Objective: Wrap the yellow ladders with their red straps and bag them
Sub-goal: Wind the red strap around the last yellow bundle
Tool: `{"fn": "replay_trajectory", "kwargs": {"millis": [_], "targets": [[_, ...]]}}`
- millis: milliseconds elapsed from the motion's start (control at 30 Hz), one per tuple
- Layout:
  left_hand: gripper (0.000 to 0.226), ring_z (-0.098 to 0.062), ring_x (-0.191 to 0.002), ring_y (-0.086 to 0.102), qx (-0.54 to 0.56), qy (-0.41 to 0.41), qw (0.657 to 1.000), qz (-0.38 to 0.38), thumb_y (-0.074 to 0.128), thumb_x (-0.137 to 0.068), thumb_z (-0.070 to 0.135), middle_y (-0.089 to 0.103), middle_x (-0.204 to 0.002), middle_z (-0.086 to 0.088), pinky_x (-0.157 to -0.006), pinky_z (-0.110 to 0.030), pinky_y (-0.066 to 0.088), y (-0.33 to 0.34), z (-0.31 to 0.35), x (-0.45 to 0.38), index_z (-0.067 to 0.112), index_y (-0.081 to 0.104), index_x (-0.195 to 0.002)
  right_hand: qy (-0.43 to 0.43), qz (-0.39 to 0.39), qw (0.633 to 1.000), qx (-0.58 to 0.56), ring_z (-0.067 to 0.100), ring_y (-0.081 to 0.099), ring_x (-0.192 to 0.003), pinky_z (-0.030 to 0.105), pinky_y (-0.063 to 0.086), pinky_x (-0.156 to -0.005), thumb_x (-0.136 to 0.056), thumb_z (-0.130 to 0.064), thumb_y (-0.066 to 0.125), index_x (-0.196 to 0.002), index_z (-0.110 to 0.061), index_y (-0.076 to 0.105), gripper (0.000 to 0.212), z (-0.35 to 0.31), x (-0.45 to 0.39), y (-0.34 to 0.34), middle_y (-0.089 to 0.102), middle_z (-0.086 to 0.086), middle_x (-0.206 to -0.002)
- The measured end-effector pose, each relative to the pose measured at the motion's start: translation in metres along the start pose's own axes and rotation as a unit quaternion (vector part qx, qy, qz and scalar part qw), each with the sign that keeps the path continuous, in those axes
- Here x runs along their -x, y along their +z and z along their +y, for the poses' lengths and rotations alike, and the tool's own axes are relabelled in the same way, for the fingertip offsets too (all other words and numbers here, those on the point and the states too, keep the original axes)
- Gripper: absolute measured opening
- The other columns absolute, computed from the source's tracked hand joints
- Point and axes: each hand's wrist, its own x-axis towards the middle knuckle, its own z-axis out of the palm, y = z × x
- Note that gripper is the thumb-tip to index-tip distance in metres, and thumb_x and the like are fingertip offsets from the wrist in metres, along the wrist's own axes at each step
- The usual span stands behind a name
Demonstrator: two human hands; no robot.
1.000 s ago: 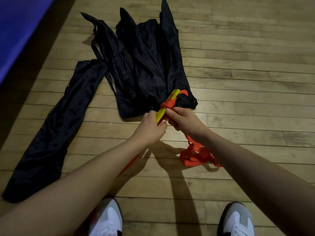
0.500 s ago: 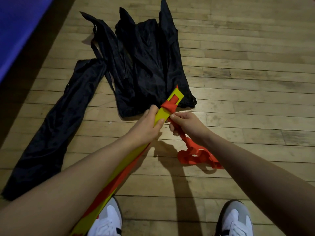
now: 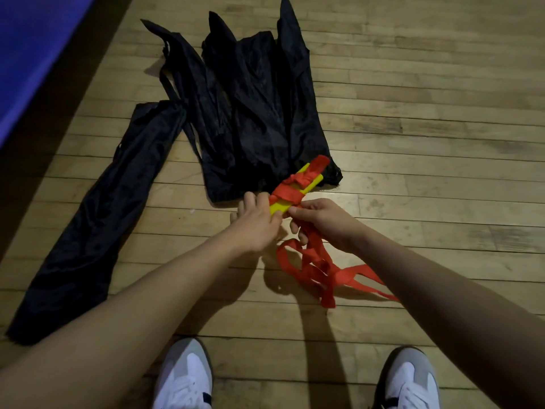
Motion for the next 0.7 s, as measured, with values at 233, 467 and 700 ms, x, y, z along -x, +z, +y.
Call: {"fn": "replay_trajectory", "kwargs": {"millis": [233, 467, 700], "targets": [[0.037, -0.018, -0.085, 0.05, -0.062, 0.201, 0.967, 0.142, 0.06, -0.09, 0.045, 0.038, -0.091, 0.004, -0.067, -0.03, 0.033, -0.012, -0.009, 0.001, 0.014, 0.042, -0.094, -0.038, 0.036, 0.999, -0.012, 0.013, 0.046, -0.043, 0.026, 0.048, -0.052, -0.1, -0.012, 0.045, -0.075, -0.001, 0.054, 0.029, 0.005, 0.005, 0.007, 0.053, 0.005, -0.055], [0.02, -0.028, -0.07, 0.069, 0.362, 0.039, 0.927, -0.094, 0.04, -0.102, 0.034, 0.065, -0.087, -0.013, -0.069, -0.044, 0.054, -0.01, -0.012, -0.002, 0.015, 0.039, -0.098, -0.038, 0.055, 0.998, -0.007, 0.012, 0.045, -0.042, 0.026, 0.045, -0.051, -0.101, -0.014, 0.046, -0.088, -0.004, 0.057, 0.02, 0.001, -0.001, 0.002, 0.052, 0.004, -0.059], [0.034, -0.018, -0.062, 0.063, 0.374, 0.026, 0.917, -0.135, 0.039, -0.103, 0.032, 0.066, -0.077, -0.01, -0.059, -0.03, 0.053, -0.018, -0.014, 0.002, 0.004, 0.058, -0.105, -0.039, 0.052, 0.998, -0.019, 0.014, 0.052, -0.045, 0.024, 0.047, -0.05, -0.099, -0.012, 0.05, -0.097, -0.002, 0.065, 0.018, -0.001, -0.004, 0.001, 0.057, 0.008, -0.063]]}}
